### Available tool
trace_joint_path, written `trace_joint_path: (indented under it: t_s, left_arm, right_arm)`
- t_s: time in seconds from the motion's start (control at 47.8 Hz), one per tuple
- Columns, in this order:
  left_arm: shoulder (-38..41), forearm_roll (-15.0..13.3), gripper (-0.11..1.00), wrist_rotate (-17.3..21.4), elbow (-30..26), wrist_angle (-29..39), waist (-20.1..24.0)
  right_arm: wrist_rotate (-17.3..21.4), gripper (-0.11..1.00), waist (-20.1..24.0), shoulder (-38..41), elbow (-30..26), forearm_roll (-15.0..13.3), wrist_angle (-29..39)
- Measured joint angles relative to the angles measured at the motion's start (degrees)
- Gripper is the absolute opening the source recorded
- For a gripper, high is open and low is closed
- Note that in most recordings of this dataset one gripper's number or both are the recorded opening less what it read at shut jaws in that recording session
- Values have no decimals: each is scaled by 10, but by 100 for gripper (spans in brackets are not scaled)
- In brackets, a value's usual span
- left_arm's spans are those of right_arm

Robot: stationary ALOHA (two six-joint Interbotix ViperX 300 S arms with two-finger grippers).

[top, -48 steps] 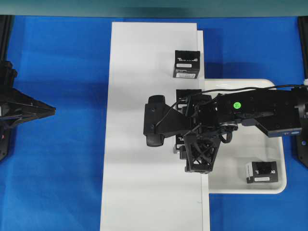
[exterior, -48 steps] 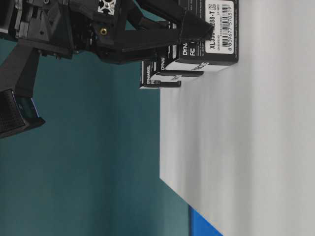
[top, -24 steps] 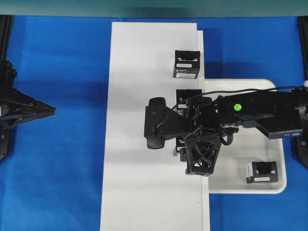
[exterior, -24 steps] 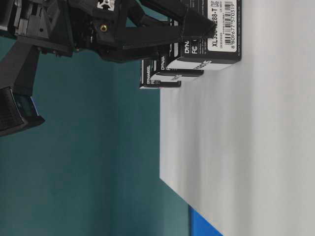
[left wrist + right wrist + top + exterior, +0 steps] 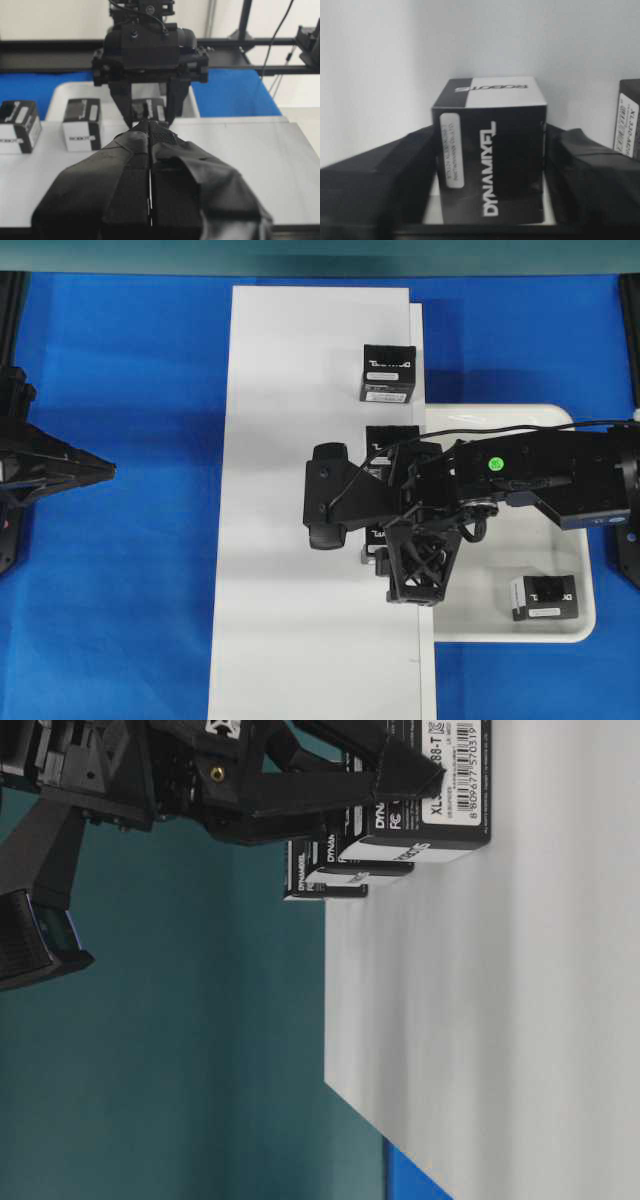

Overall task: Place the box from the white plastic tray onto the white base.
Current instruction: 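Lower the box onto the white base in line with the other boxes, then open the right gripper to release the box on the base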

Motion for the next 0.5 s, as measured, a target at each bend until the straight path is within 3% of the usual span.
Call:
trace_joint_path:
  t_s: [0.084, 0.125, 0.502]
  left_arm:
    - [1, 0, -6, 0, 0, 0, 2]
    - [1, 0, -6, 0, 0, 0, 0]
    - [0, 0, -6, 0, 0, 12, 2]
  right_arm:
    - [-2, 96, 1, 2, 12, -3, -7]
    - [-2, 99, 2, 1, 13, -7, -15]
    - [3, 99, 3, -9, 29, -12, -48]
